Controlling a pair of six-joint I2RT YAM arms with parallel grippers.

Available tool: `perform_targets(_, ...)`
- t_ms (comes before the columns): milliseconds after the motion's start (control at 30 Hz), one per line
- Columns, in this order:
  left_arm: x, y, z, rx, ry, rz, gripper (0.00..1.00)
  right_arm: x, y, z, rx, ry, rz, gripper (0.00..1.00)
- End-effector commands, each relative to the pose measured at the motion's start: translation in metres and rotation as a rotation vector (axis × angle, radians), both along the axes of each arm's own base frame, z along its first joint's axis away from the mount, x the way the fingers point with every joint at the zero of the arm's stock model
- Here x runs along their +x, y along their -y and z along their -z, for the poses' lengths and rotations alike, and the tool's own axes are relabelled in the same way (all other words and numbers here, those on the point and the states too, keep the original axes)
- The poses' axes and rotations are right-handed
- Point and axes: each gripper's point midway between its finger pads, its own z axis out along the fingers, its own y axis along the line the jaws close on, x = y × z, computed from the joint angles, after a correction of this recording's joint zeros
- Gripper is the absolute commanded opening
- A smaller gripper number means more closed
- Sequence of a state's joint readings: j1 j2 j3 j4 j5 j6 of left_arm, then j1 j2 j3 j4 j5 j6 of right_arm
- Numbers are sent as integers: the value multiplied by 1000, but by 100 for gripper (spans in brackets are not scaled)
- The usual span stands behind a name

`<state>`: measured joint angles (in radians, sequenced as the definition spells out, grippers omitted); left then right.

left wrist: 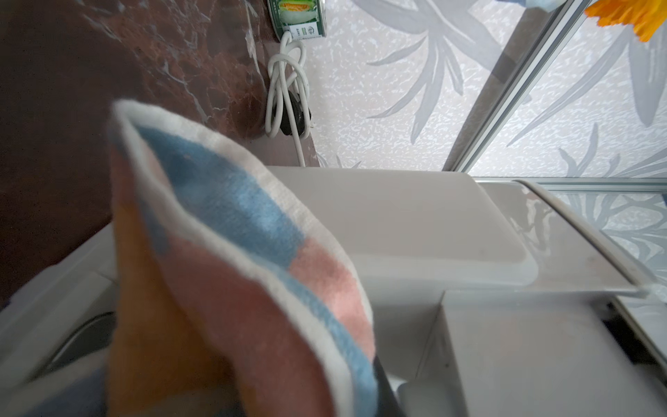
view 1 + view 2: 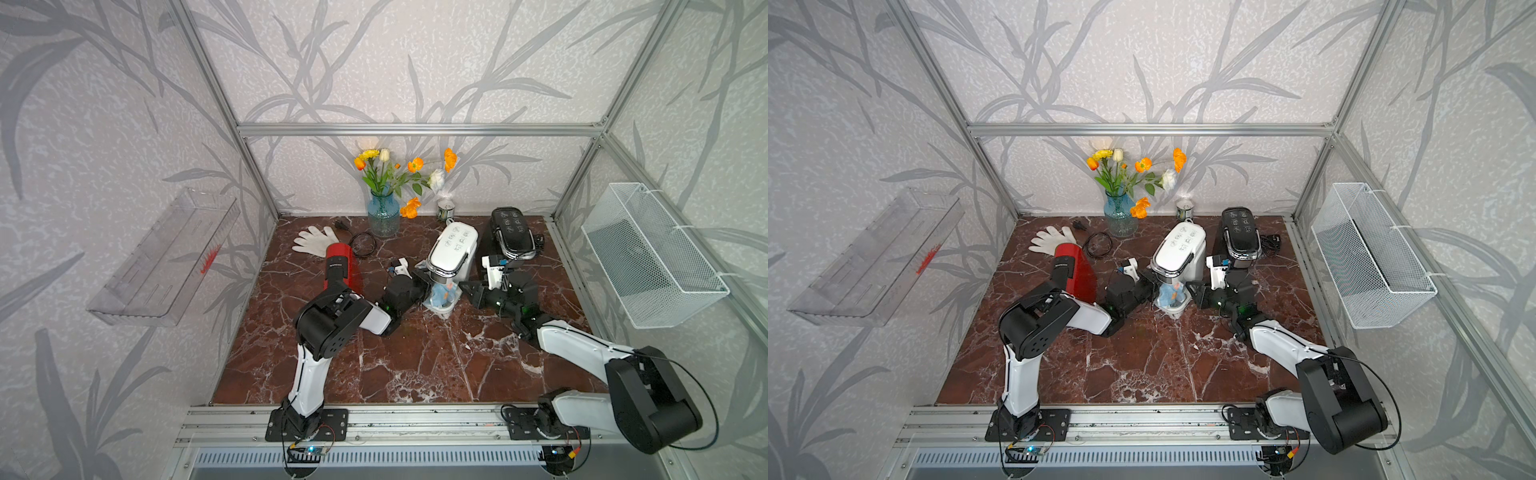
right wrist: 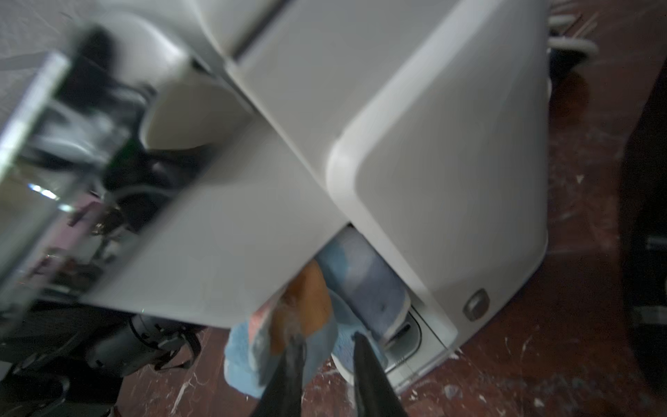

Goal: Wipe the surface of a coffee machine
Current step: Wipe the dirt from the surface of the coffee machine, then adjust the cleaning item.

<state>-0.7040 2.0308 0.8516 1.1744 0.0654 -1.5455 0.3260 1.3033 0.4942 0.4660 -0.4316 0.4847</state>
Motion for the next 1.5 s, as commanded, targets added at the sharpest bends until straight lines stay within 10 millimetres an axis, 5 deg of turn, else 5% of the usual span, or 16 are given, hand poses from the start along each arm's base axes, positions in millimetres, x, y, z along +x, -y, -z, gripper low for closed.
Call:
perform_targets(0,2,-4,-47,-145,106,-33,0,-4,-2,-1,-8,-6,-21,26)
perform_targets(367,-1,-20,-62,-143,137,-58,0,-4,-3,-2,-6,-5,-24,26)
perform_targets(667,-1,-58,-81,-116,182,-119,0,-5,-2,-4,-9,1,-22,26)
perform_targets(1033,-24,-104,-148,184,327,-204,0,-6,-2,-5,-10,5,-21,26)
perform_targets(1200,-30,-136,-164,334,344,-270,0,-5,-1,-6,-21,10,-17,26)
perform_targets(1300,-30,-132,-179,444,401,-199,0,-6,1,-12,-31,25,-8,26)
perform_targets(1467,-35,-98,-197,642,508,55,0,-10,10,-36,-19,64,35,26)
